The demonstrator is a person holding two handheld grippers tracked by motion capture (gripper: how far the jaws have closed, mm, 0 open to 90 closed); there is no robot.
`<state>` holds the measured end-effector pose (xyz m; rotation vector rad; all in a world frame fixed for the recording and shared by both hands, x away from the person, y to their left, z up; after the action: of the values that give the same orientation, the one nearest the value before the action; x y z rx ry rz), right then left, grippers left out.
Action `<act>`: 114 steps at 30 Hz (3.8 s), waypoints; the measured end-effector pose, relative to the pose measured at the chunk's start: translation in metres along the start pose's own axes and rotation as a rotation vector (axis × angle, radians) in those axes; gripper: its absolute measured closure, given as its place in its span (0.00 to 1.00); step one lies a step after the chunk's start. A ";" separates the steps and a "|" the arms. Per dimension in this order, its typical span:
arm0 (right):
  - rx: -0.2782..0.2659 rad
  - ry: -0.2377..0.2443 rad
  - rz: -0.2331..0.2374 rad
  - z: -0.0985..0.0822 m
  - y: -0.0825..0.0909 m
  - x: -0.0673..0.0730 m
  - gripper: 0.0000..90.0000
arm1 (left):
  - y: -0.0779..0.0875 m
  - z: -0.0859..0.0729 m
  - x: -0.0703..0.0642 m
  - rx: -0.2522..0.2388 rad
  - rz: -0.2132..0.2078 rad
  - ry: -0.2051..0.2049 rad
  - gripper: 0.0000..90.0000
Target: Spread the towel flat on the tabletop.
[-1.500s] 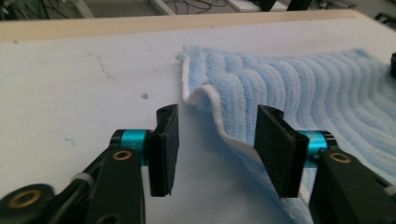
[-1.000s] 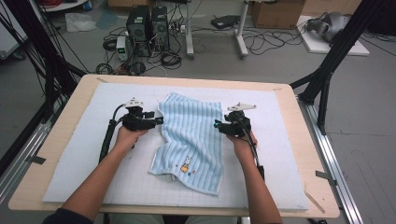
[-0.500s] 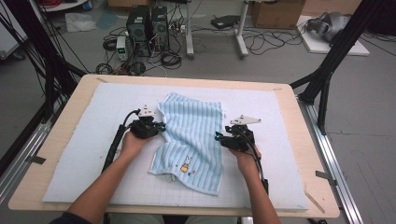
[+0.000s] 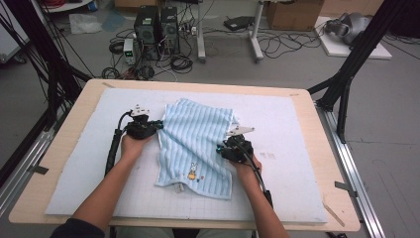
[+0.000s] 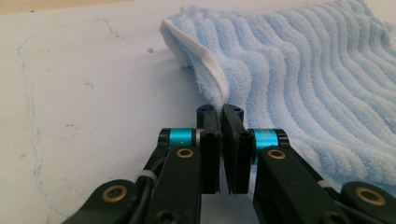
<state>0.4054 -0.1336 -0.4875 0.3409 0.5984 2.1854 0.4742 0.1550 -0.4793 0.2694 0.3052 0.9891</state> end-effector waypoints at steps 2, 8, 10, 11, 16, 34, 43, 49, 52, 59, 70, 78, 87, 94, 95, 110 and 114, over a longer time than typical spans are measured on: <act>0.005 0.032 0.006 0.002 -0.002 0.000 0.95 | -0.001 0.002 0.001 -0.004 0.004 0.001 0.95; -0.031 0.033 -0.132 0.008 -0.007 -0.033 0.95 | -0.014 0.004 -0.003 0.000 -0.009 0.002 0.95; -0.046 0.031 -0.169 0.011 -0.009 -0.043 0.95 | -0.017 0.006 -0.005 -0.003 -0.008 -0.015 0.95; -0.047 0.034 -0.185 0.013 -0.011 -0.047 0.95 | -0.018 0.007 -0.007 -0.002 -0.009 -0.024 0.95; -0.038 0.056 -0.220 0.018 -0.018 -0.054 0.94 | -0.020 0.007 -0.006 -0.001 -0.020 -0.013 0.94; -0.156 -0.024 -0.075 0.011 0.052 -0.035 0.32 | 0.042 -0.002 -0.034 -0.112 -0.150 -0.017 0.24; -0.122 -0.025 -0.086 -0.019 0.084 -0.023 0.23 | 0.075 -0.021 -0.048 -0.093 -0.205 -0.015 0.32; -0.097 -0.059 -0.055 -0.041 0.087 -0.012 0.18 | 0.088 -0.036 -0.066 -0.016 -0.273 -0.026 0.44; -0.086 -0.050 -0.032 -0.046 0.088 -0.001 0.15 | 0.094 -0.044 -0.073 0.005 -0.279 -0.039 0.47; -0.047 -0.041 -0.011 -0.049 0.096 0.014 0.30 | 0.098 -0.049 -0.079 0.041 -0.274 -0.040 0.49; 0.042 -0.029 0.052 -0.046 0.085 0.023 0.64 | 0.100 -0.059 -0.087 0.132 -0.236 -0.124 0.68; 0.038 -0.003 0.010 -0.050 0.084 0.024 0.93 | 0.103 -0.060 -0.091 0.140 -0.267 -0.179 0.97; 0.058 0.000 0.101 -0.060 0.103 0.041 0.93 | 0.129 -0.070 -0.094 0.135 -0.331 -0.152 0.97; 0.059 0.010 0.138 -0.069 0.123 0.054 0.97 | 0.151 -0.076 -0.100 0.114 -0.361 -0.127 0.97; 0.057 0.015 0.141 -0.070 0.125 0.055 0.98 | 0.153 -0.076 -0.100 0.112 -0.367 -0.131 0.97; 0.026 0.094 0.118 -0.052 0.083 0.066 0.78 | 0.151 -0.076 -0.098 0.095 -0.366 -0.105 0.97; 0.057 0.057 0.141 -0.054 0.088 0.065 0.96 | 0.151 -0.076 -0.099 0.094 -0.376 -0.104 0.97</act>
<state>0.2837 -0.1470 -0.4843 0.3616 0.6871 2.3228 0.2782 0.1568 -0.4826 0.3335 0.2943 0.5885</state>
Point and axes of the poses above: each handheld gripper's, and its own axes: y roughly backward along the jaws, z roughly out of its top, x roughly to its left, the point moved 6 cm from there along -y, roughly forward along the jaws, and after that the axes turned 10 degrees about -x, right-handed, at the moved point
